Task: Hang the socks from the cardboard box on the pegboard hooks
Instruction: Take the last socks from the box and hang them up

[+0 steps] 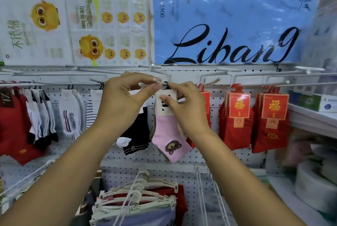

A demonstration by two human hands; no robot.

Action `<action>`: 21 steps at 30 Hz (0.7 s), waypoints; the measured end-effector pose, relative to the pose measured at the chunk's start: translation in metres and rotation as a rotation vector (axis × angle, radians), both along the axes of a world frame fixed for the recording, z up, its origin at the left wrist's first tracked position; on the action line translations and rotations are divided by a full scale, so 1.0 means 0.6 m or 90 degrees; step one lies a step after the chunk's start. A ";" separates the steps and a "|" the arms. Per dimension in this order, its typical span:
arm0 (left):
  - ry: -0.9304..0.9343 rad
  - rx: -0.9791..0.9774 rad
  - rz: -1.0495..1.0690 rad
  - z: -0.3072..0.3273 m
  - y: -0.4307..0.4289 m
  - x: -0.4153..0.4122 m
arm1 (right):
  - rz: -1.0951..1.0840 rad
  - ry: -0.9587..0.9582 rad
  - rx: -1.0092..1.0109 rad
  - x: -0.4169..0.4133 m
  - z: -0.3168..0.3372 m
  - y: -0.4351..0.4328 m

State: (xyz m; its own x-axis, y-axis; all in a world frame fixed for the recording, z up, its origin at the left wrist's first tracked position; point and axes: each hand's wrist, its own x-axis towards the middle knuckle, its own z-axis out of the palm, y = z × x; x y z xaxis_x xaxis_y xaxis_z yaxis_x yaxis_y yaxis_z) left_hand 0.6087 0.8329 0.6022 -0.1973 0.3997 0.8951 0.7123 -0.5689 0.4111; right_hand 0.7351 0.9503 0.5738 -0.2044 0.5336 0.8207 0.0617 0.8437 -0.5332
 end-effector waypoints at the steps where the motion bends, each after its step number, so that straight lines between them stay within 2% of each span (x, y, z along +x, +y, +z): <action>1: -0.002 0.000 0.002 0.000 0.000 0.001 | 0.001 -0.008 -0.001 0.001 -0.001 0.002; 11: -0.040 -0.060 0.089 -0.041 -0.034 0.016 | -0.011 -0.080 -0.014 0.045 -0.031 -0.018; 15: -0.035 -0.126 0.177 -0.101 -0.082 0.008 | 0.000 -0.125 0.004 0.078 -0.080 -0.065; 21: -0.030 -0.233 0.280 -0.241 -0.199 0.003 | 0.094 -0.194 -0.050 0.082 -0.203 -0.171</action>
